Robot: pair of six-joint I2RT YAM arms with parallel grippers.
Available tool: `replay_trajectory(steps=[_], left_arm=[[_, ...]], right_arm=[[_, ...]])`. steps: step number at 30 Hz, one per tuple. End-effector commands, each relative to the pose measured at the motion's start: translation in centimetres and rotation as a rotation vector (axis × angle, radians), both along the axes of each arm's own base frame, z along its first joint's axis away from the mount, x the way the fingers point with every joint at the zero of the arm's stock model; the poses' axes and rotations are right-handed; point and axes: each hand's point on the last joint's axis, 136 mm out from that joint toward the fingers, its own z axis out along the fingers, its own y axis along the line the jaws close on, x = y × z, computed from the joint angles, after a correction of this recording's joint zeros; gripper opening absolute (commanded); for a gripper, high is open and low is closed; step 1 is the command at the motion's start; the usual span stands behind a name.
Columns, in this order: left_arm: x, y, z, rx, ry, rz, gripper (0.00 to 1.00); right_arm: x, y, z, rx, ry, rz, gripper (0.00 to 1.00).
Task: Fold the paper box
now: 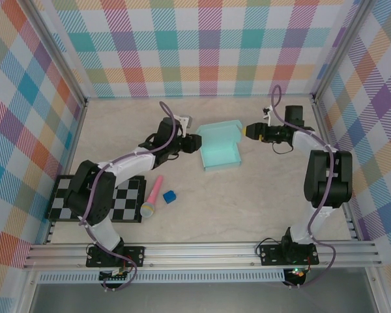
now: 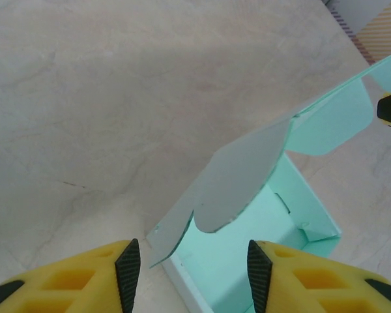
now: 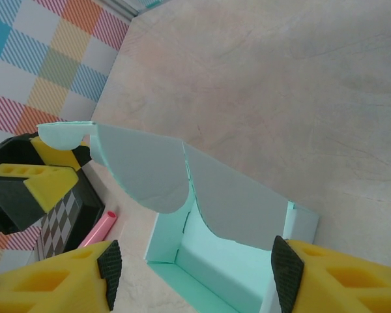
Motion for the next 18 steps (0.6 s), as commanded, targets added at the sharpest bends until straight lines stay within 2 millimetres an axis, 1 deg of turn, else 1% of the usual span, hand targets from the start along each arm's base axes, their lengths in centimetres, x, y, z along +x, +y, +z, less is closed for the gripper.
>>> replay_trajectory(steps=[1, 4, 8, 11, 15, 18], left_arm=[[0.3, -1.2, 0.5, 0.009, -0.003, -0.016, 0.47], [0.5, -1.4, 0.1, 0.031, -0.003, -0.018, 0.42], [0.8, -1.7, -0.7, 0.066, 0.0, -0.029, 0.36], [0.9, -2.0, -1.1, 0.079, 0.001, -0.039, 0.28], [1.3, -1.7, -1.5, 0.106, -0.002, -0.024, 0.26], [1.5, -1.7, -1.7, 0.14, -0.011, -0.027, 0.21]], right_arm=[[0.2, 1.8, 1.0, 0.038, -0.048, 0.061, 0.62], [0.1, 2.6, 0.5, 0.02, -0.051, 0.072, 0.61], [0.4, 2.9, 0.0, -0.005, -0.069, 0.061, 0.59], [0.4, 3.3, -0.2, -0.003, -0.066, 0.068, 0.54], [0.3, 3.5, -0.9, -0.045, -0.079, 0.056, 0.53], [0.4, 3.4, -1.1, -0.051, -0.085, 0.044, 0.51]])
